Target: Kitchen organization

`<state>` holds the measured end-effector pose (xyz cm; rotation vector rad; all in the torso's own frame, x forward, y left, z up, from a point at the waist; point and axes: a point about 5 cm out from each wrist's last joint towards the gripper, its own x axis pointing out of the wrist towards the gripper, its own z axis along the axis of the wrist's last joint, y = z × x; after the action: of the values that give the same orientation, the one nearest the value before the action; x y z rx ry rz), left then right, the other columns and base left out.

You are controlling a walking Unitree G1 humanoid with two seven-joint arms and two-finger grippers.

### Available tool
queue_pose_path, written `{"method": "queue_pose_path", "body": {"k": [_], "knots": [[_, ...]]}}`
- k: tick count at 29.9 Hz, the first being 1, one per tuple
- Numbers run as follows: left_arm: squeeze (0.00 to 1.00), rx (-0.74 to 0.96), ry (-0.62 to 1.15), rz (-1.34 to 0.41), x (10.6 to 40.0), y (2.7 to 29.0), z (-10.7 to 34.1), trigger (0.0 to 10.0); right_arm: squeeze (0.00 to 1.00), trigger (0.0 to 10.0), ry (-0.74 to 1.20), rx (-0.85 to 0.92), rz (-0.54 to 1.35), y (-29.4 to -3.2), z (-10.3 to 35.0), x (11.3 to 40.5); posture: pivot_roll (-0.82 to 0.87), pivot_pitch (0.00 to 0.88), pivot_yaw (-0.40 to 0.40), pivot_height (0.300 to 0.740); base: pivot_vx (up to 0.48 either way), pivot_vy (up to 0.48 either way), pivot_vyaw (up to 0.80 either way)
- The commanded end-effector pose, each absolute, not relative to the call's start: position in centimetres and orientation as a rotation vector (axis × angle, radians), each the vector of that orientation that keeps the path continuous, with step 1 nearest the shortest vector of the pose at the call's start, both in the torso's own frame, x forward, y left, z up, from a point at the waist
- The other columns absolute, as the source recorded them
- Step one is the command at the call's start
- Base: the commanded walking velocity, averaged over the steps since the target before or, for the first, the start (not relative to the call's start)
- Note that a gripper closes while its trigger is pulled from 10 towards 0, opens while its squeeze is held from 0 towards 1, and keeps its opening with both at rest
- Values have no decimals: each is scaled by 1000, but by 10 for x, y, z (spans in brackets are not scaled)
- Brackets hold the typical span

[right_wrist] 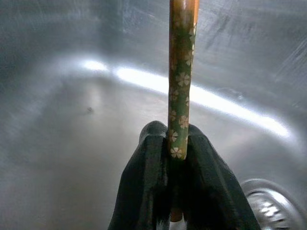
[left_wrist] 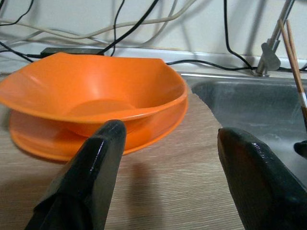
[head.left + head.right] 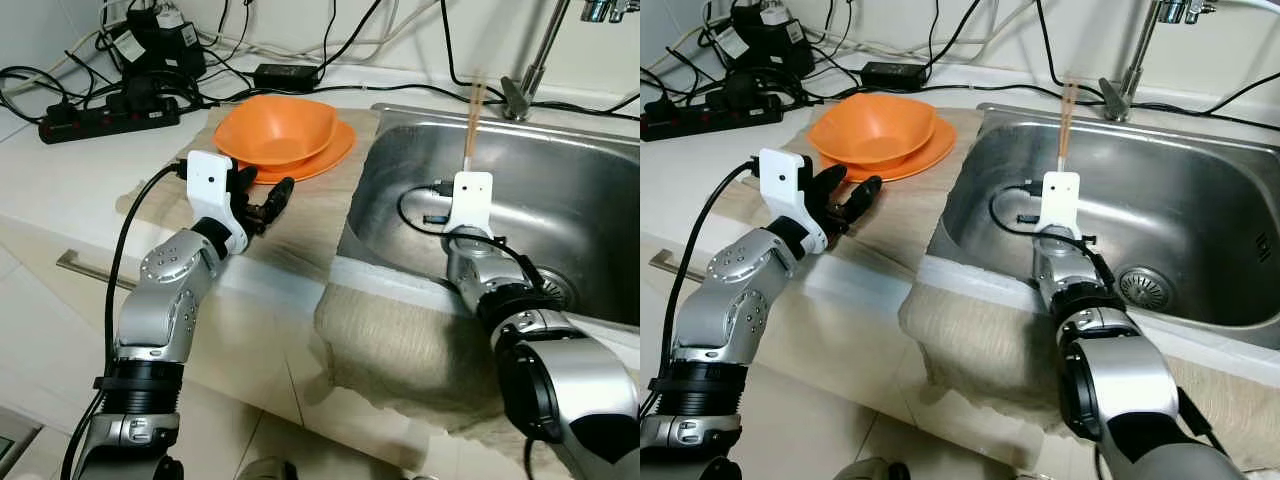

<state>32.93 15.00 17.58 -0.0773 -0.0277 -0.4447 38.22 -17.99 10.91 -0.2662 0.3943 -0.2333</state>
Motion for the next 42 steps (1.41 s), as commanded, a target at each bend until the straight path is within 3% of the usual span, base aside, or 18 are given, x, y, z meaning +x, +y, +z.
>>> {"method": "queue_pose_path", "body": {"k": [1, 6, 9, 18, 31, 42], "knots": [[0, -62, -26, -422, 332, 154, 176, 10000, 0, 0, 500, -411, -185, -186, 84, 369, 79, 0, 44, 740, 0, 0, 0], [0, -62, -24, -416, 334, 155, 175, 10000, 0, 0, 525, -674, -107, -199, 80, 365, 70, 0, 39, 740, 0, 0, 0], [0, -63, -21, -416, 334, 155, 174, 10000, 0, 0, 522, -747, -76, -200, 82, 366, 69, 0, 38, 740, 0, 0, 0], [0, -70, -13, -404, 336, 157, 171, 10000, 0, 0, 416, -1122, -51, -218, 126, 386, 58, 0, 21, 740, 0, 0, 0], [0, -77, -11, -403, 337, 155, 168, 10000, 0, 0, 370, -1490, -66, -239, 160, 394, 53, 0, 13, 740, 0, 0, 0], [0, -84, -7, -406, 335, 155, 166, 10000, 0, 0, 428, -1674, 7, -246, 140, 385, 56, 0, 10, 740, 0, 0, 0]]}}
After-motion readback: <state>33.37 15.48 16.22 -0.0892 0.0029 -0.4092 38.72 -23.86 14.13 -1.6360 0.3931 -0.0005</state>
